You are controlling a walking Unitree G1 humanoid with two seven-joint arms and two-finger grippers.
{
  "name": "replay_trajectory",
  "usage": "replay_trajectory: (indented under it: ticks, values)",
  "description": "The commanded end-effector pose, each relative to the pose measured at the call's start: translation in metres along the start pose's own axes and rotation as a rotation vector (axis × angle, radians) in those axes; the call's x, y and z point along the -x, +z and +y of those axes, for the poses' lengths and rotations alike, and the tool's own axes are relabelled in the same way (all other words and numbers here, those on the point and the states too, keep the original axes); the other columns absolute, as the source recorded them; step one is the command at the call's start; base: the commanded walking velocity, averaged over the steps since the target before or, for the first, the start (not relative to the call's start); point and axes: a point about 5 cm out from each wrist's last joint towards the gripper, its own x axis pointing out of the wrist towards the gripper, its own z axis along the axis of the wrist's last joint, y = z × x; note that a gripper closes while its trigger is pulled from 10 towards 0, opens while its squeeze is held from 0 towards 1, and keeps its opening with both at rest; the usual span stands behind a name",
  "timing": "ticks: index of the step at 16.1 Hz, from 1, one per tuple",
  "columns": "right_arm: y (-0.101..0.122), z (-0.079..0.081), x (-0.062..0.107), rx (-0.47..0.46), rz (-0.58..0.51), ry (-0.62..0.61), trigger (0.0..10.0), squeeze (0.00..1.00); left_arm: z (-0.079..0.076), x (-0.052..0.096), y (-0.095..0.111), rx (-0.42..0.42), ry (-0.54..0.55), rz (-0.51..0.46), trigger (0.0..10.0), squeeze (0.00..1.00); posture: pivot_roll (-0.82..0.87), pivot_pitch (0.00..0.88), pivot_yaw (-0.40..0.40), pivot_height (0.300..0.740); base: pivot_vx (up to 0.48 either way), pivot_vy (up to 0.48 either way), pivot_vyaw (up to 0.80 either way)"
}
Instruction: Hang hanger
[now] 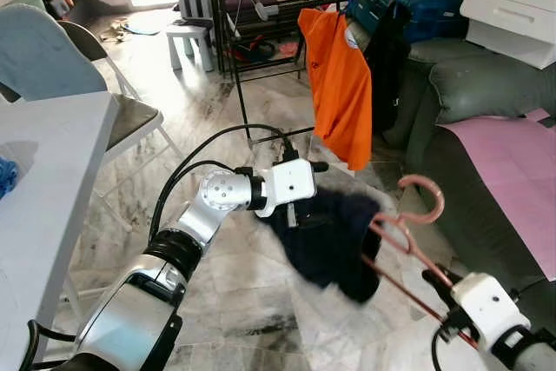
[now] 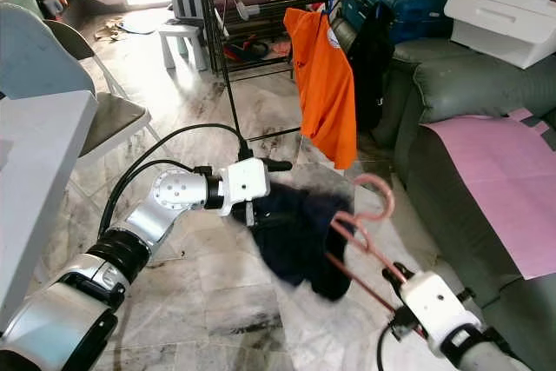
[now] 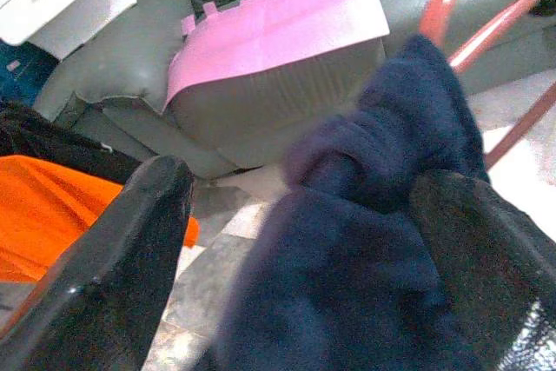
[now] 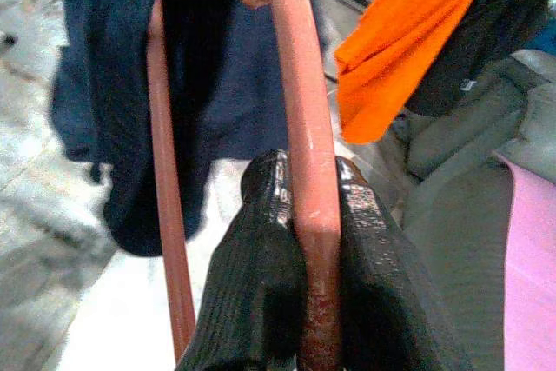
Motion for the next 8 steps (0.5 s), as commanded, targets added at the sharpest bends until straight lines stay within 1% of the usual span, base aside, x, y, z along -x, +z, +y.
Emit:
replay_trajectory:
  ticks: [1, 5, 7, 8]
  values:
    - [0.017, -0.005, 0.001, 0.034, -0.088, 0.005, 10.0, 0.0, 0.002, 0.001, -0.001, -0.04, -0.015, 0.027, 10.0, 1.0, -0.08, 0.0, 0.037, 0.74, 0.0, 0.0, 0.0]
    - [0.022, -0.004, 0.003, 0.04, -0.107, 0.052, 10.0, 0.0, -0.005, 0.001, -0.009, -0.057, -0.076, 0.074, 10.0, 1.0, -0.08, 0.0, 0.043, 0.74, 0.0, 0.0, 0.0]
    - [0.027, -0.002, 0.002, 0.037, -0.124, 0.075, 10.0, 0.0, -0.009, 0.002, -0.016, -0.051, -0.129, 0.111, 10.0, 1.0, -0.09, 0.0, 0.048, 0.74, 0.0, 0.0, 0.0]
    - [0.032, 0.002, 0.003, 0.034, -0.135, 0.108, 10.0, 0.0, -0.012, 0.002, -0.019, -0.041, -0.162, 0.133, 10.0, 0.74, -0.09, 0.0, 0.05, 0.74, 0.0, 0.0, 0.0]
